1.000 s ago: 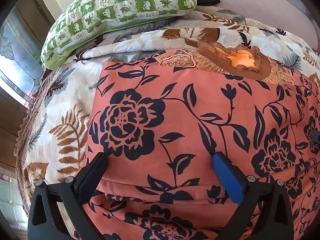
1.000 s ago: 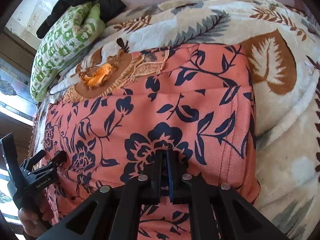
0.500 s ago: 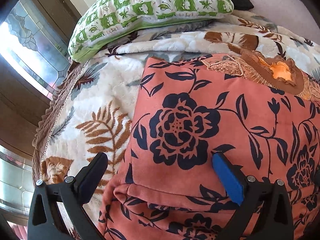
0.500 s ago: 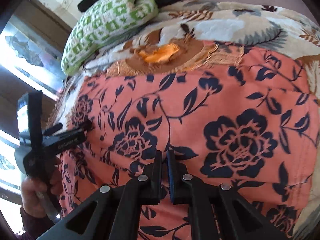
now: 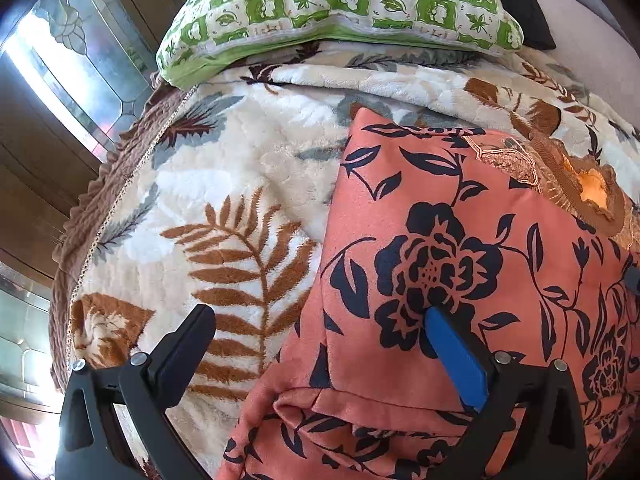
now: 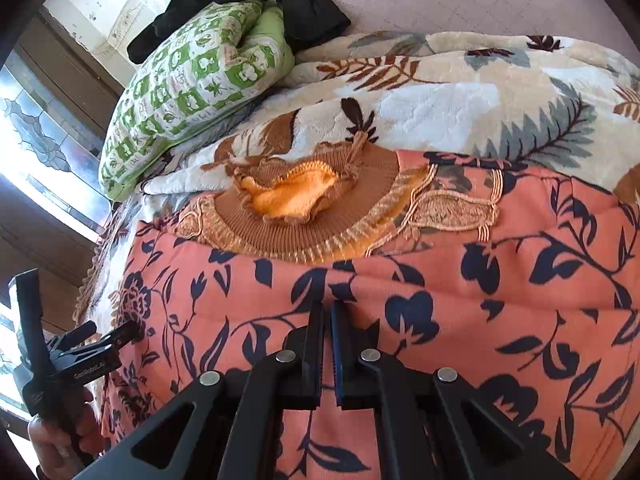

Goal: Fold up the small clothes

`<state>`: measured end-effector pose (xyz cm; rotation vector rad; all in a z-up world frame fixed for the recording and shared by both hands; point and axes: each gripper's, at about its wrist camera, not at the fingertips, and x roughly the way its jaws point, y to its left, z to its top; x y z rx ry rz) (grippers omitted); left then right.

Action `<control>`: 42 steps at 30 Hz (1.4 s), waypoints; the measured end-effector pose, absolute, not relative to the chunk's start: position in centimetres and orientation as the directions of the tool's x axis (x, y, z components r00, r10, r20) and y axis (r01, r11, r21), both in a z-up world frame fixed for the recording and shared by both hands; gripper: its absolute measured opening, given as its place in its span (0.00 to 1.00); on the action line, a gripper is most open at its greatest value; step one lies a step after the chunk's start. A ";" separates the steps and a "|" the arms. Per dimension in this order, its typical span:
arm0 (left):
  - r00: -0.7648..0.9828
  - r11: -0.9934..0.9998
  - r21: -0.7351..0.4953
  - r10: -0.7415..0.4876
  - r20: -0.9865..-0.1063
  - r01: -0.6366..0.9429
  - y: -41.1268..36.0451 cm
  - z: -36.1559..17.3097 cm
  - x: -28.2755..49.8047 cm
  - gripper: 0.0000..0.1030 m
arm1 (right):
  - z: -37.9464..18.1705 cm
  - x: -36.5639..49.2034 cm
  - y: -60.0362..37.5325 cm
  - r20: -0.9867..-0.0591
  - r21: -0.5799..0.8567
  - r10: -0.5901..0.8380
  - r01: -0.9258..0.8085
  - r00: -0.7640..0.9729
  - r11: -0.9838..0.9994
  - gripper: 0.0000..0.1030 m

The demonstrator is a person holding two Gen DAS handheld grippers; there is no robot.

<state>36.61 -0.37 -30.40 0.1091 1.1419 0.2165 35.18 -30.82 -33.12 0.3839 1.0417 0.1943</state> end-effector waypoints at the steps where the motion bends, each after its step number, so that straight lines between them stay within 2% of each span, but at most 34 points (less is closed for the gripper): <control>1: 0.391 0.976 0.182 0.214 -0.895 -0.117 -0.2 -30.5 36.7 1.00 | -32.9 35.5 -30.6 -0.806 0.390 0.324 0.032 0.496 0.920 0.06; 4: 0.379 0.980 0.158 0.194 -0.905 -0.123 0.3 -30.5 37.0 1.00 | -31.9 35.3 -28.8 -0.807 0.351 0.300 0.004 0.509 0.937 0.08; 8: 0.386 0.977 0.168 0.206 -0.899 -0.129 0.5 -30.2 36.8 1.00 | -31.8 34.8 -25.2 -0.790 0.413 0.395 -0.068 0.470 0.908 0.08; 11: 0.380 0.979 0.167 0.199 -0.903 -0.116 0.5 -30.2 36.7 1.00 | -32.4 35.1 -22.4 -0.798 0.394 0.395 -0.102 0.456 0.914 0.08; 16: 0.388 0.978 0.190 0.208 -0.898 -0.084 0.1 -30.3 36.7 1.00 | -33.3 37.8 -20.6 -0.803 0.384 0.366 -0.061 0.470 0.921 0.08; 20: 0.384 0.980 0.182 0.199 -0.902 -0.079 0.2 -30.3 36.9 1.00 | -32.6 38.9 -20.9 -0.809 0.400 0.369 -0.032 0.458 0.916 0.08; 22: 0.381 0.981 0.176 0.194 -0.904 -0.082 0.2 -30.3 37.0 1.00 | -31.9 38.3 -21.4 -0.819 0.362 0.337 -0.038 0.464 0.931 0.08; 32: 0.386 0.979 0.189 0.204 -0.900 -0.076 -0.4 -30.4 36.6 1.00 | -30.6 31.0 -25.9 -0.871 0.252 0.248 -0.048 0.424 0.967 0.08; 36: 0.392 0.977 0.203 0.215 -0.894 -0.073 -0.6 -30.5 36.4 1.00 | -32.2 28.8 -26.8 -0.896 0.254 0.246 -0.027 0.369 0.967 0.08; 42: 0.398 0.975 0.213 0.223 -0.890 -0.068 -0.7 -30.5 36.4 1.00 | -31.8 26.2 -27.5 -0.871 0.290 0.274 -0.023 0.407 0.957 0.08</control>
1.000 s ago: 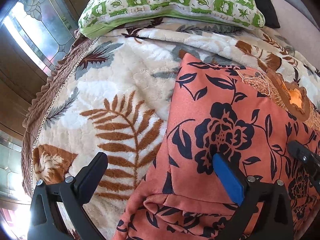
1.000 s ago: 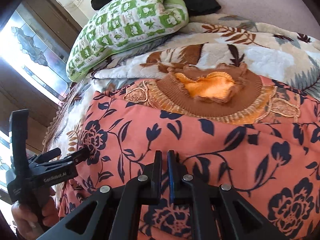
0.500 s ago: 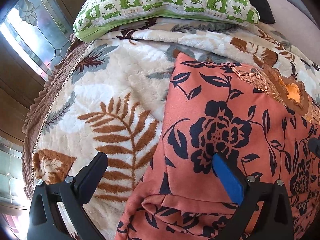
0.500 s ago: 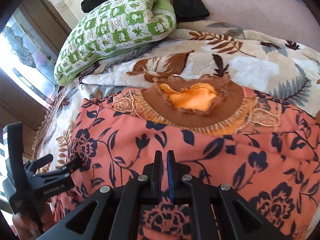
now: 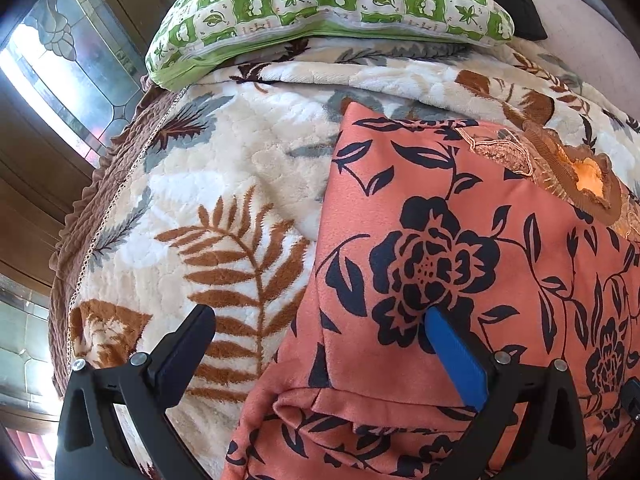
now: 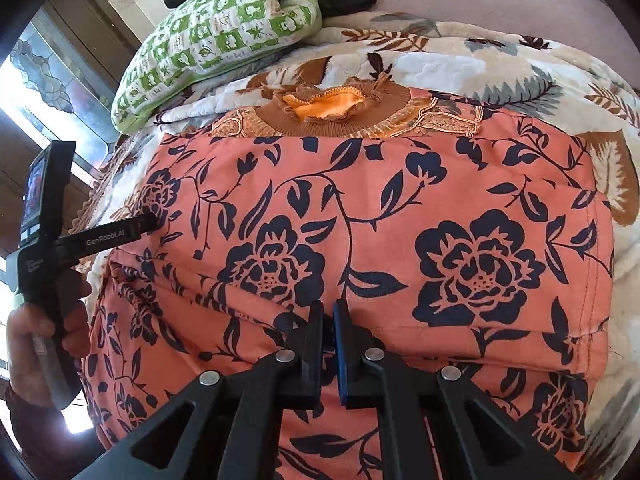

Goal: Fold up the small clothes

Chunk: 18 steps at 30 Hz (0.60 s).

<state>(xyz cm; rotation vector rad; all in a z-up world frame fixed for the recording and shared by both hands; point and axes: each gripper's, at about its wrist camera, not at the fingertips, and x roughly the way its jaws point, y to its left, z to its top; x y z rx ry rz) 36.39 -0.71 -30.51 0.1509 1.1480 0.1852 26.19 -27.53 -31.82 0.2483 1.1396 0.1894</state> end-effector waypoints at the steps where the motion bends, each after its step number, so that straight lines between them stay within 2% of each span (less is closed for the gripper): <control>1: 0.399 0.974 0.217 0.225 -0.889 -0.067 -0.8 -30.5 36.4 1.00 | -31.7 26.1 -27.7 -0.872 0.299 0.281 -0.018 0.401 0.954 0.08; 5: 0.422 0.972 0.223 0.232 -0.876 -0.071 -1.0 -29.9 36.1 1.00 | -31.2 26.1 -29.1 -0.851 0.339 0.302 0.009 0.430 0.941 0.08; 8: 0.470 0.978 0.206 0.201 -0.859 -0.040 -2.1 -28.9 35.6 1.00 | -30.6 26.3 -31.8 -0.843 0.331 0.255 0.084 0.474 0.940 0.08; 12: 0.482 0.988 0.131 0.078 -0.873 0.079 -4.7 -28.6 34.8 1.00 | -30.3 26.3 -36.3 -0.849 0.286 0.143 0.214 0.508 0.934 0.08; 15: 0.447 0.977 0.100 0.006 -0.895 0.188 -7.3 -29.4 34.0 1.00 | -31.2 26.5 -38.9 -0.868 0.305 0.140 0.289 0.477 0.907 0.08; 18: 0.384 0.945 0.111 -0.016 -0.923 0.306 -9.6 -30.9 33.3 1.00 | -32.5 26.9 -39.7 -0.891 0.320 0.186 0.280 0.415 0.905 0.09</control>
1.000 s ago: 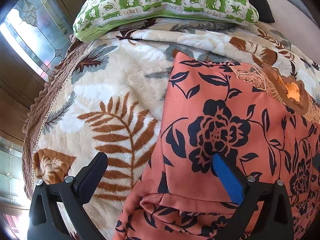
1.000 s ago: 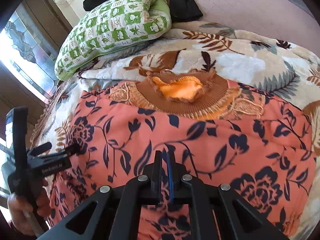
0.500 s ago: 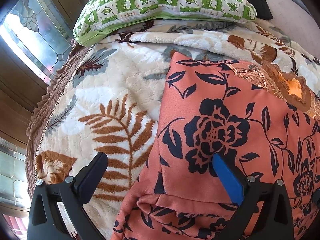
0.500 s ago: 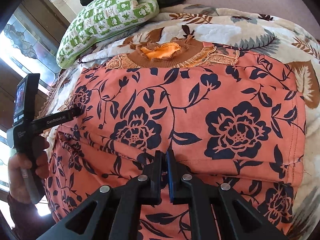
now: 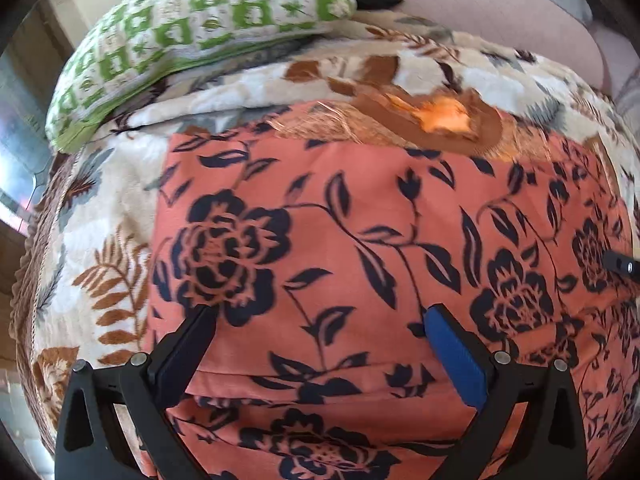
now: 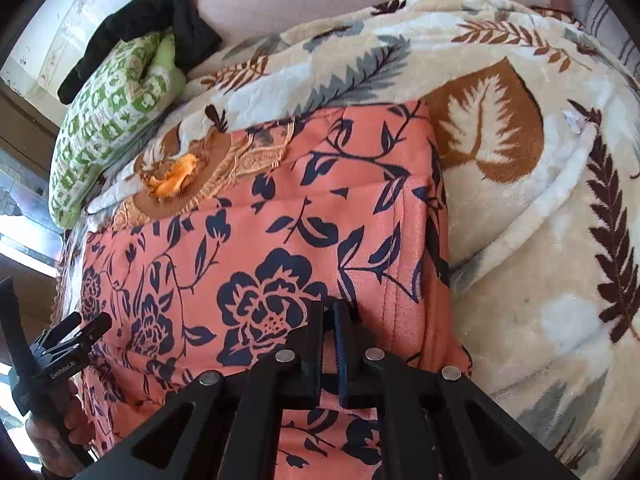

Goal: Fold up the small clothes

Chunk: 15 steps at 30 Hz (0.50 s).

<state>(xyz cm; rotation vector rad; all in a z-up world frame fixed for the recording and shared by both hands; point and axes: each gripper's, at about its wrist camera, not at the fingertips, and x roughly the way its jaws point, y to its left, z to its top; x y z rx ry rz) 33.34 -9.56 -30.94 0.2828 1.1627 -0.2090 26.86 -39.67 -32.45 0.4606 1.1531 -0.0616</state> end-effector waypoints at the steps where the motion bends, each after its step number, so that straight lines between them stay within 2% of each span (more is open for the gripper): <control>1: 0.380 0.936 0.133 -0.001 -0.925 0.326 -10.0 -31.4 33.1 1.00 | -32.4 26.8 -39.8 -0.890 0.325 0.196 0.271 0.412 0.906 0.08; 3: 0.402 0.931 0.151 0.005 -0.916 0.332 -10.2 -31.3 32.9 1.00 | -32.3 26.7 -40.2 -0.896 0.342 0.231 0.258 0.379 0.903 0.08; 7: 0.389 0.942 0.106 -0.028 -0.921 0.319 -9.7 -30.9 33.2 1.00 | -31.5 26.0 -41.4 -0.891 0.354 0.250 0.234 0.380 0.906 0.08; 12: 0.439 0.946 0.069 -0.082 -0.895 0.317 -9.6 -29.6 33.3 1.00 | -29.1 25.5 -43.4 -0.811 0.409 0.210 0.272 0.546 0.871 0.08; 15: 0.458 0.949 0.084 -0.069 -0.887 0.305 -9.7 -29.3 33.5 1.00 | -29.0 26.4 -44.0 -0.777 0.422 0.186 0.277 0.602 0.864 0.08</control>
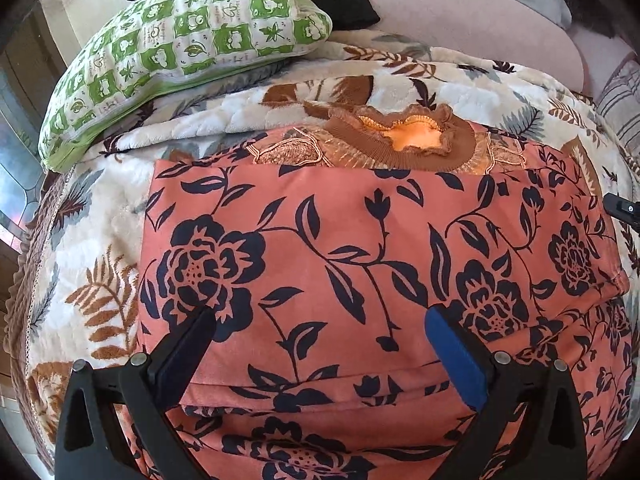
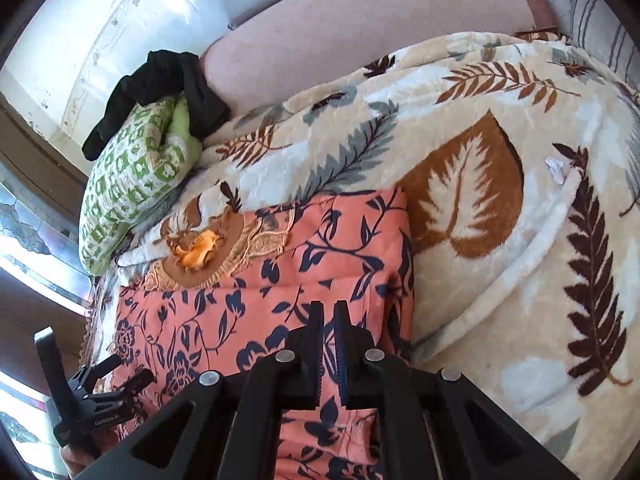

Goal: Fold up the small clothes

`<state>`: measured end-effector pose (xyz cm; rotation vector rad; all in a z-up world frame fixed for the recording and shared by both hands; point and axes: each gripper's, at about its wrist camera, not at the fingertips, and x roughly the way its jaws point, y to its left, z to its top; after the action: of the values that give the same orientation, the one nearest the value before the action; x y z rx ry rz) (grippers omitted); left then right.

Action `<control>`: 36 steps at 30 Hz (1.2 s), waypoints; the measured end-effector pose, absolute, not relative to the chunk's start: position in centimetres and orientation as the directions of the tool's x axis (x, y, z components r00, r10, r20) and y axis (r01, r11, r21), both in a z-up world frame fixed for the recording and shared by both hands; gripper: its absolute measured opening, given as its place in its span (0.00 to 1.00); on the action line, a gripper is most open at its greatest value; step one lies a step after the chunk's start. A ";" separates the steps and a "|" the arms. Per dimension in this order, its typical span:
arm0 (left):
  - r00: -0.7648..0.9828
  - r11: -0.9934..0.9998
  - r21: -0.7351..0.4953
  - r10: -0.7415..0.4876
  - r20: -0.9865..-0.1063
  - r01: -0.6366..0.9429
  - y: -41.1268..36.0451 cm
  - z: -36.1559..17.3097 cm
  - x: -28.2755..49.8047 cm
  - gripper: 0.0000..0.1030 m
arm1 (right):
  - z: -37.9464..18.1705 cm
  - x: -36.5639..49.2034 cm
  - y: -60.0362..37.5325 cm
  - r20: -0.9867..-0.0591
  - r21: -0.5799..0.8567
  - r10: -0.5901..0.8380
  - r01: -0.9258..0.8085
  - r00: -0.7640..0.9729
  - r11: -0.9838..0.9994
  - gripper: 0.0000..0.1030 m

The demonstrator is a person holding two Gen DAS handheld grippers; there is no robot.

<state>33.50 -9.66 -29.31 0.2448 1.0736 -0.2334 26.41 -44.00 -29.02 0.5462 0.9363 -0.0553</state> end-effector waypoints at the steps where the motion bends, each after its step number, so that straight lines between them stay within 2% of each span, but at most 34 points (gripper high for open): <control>1: 0.454 0.948 0.097 -0.053 -0.889 0.302 -9.7 -29.4 33.6 1.00 | -29.5 26.8 -44.2 -0.778 0.426 0.189 0.281 0.599 0.860 0.08; 4: 0.417 0.937 0.139 -0.007 -0.909 0.320 -10.2 -31.0 33.7 1.00 | -32.2 28.2 -44.5 -0.836 0.405 0.190 0.346 0.515 0.847 0.06; 9: 0.461 0.933 0.171 0.005 -0.887 0.318 -10.3 -30.6 33.4 1.00 | -31.7 27.8 -44.8 -0.822 0.431 0.199 0.356 0.533 0.829 0.07; 14: 0.530 0.958 0.179 0.034 -0.847 0.225 -9.0 -29.1 33.9 1.00 | -30.7 27.1 -42.4 -0.807 0.438 0.226 0.297 0.546 0.849 0.08; 18: 0.469 0.964 0.218 0.124 -0.875 0.151 -7.3 -30.6 35.2 1.00 | -32.6 27.8 -39.2 -0.864 0.365 0.232 0.239 0.447 0.900 0.09; 24: 0.489 0.973 0.161 0.061 -0.870 0.166 -6.4 -29.6 35.5 1.00 | -32.9 27.4 -39.2 -0.846 0.400 0.247 0.257 0.472 0.880 0.10; 27: 0.516 0.968 0.234 0.157 -0.842 0.087 -4.8 -29.2 36.4 1.00 | -32.0 27.3 -37.1 -0.823 0.440 0.329 0.153 0.464 0.885 0.10; 30: 0.464 0.972 0.233 0.199 -0.863 0.017 -2.5 -29.9 37.5 1.00 | -31.0 26.9 -33.8 -0.812 0.426 0.373 0.019 0.449 0.904 0.10; 33: 0.410 0.987 0.160 0.155 -0.899 -0.024 -0.8 -30.6 37.9 1.00 | -30.9 26.8 -31.1 -0.809 0.424 0.410 -0.064 0.422 0.903 0.10; 36: 0.392 0.986 0.169 0.159 -0.906 -0.008 -1.1 -30.9 37.6 1.00 | -32.1 26.8 -29.3 -0.837 0.399 0.409 -0.104 0.365 0.911 0.10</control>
<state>37.55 -1.11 -30.94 0.1459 1.1642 0.1061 26.77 -29.28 -32.05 0.3001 1.1548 0.3360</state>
